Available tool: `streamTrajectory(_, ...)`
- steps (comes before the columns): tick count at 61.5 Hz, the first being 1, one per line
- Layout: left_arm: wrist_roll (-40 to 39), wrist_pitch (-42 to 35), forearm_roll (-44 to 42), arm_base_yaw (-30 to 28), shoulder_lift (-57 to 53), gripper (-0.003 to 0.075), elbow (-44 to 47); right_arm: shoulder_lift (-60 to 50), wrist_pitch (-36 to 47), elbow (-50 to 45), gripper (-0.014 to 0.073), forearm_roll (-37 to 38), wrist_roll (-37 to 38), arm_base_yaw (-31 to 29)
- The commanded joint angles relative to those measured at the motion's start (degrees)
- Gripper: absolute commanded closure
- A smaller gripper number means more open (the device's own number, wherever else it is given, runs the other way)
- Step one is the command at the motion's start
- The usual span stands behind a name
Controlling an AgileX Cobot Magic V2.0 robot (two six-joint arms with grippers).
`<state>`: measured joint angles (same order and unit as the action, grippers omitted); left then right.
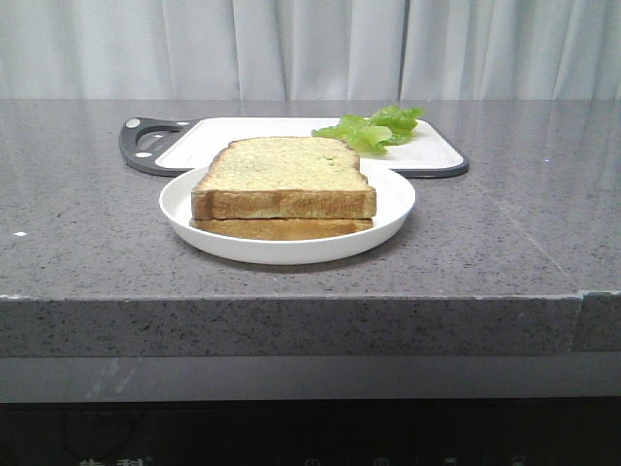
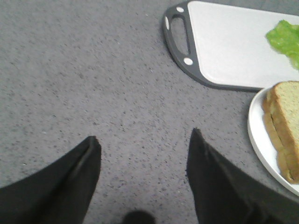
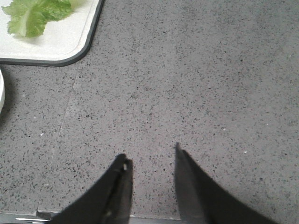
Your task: Left arm grabs bread, right arm adds lettuce
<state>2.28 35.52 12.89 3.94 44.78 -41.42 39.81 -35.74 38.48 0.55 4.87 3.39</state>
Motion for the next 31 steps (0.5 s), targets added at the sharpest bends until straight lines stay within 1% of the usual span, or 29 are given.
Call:
streamTrajectory(1, 4.21, -1.0, 6.48, 0.57, 3.41, 0.0266, -3.85, 0.14, 2.71, 1.52, 0.027, 0.11, -0.44, -0.13)
streamTrajectory(8, 7.63, 3.42, 11.18, 3.13, 9.62, 0.03, -7.76, 0.14, 2.0, 1.52, 0.0271, 0.11, -0.44, -0.13)
streamTrajectory(12, 7.65, 4.53, 12.44, 5.39, 13.1, 0.0318, -9.87, 0.14, 1.8, 1.52, 0.0271, 0.11, -0.44, -0.13)
streamTrajectory(25, 7.65, 3.84, 12.66, 14.15, 23.62, 0.0356, -16.31, 0.14, 1.79, 1.52, 0.0271, 0.11, -0.44, -0.13)
streamTrajectory(31, 7.65, 3.76, 12.78, 17.49, 28.55, 0.0357, -20.15, 0.14, 1.79, 1.52, 0.0271, 0.11, -0.44, -0.13)
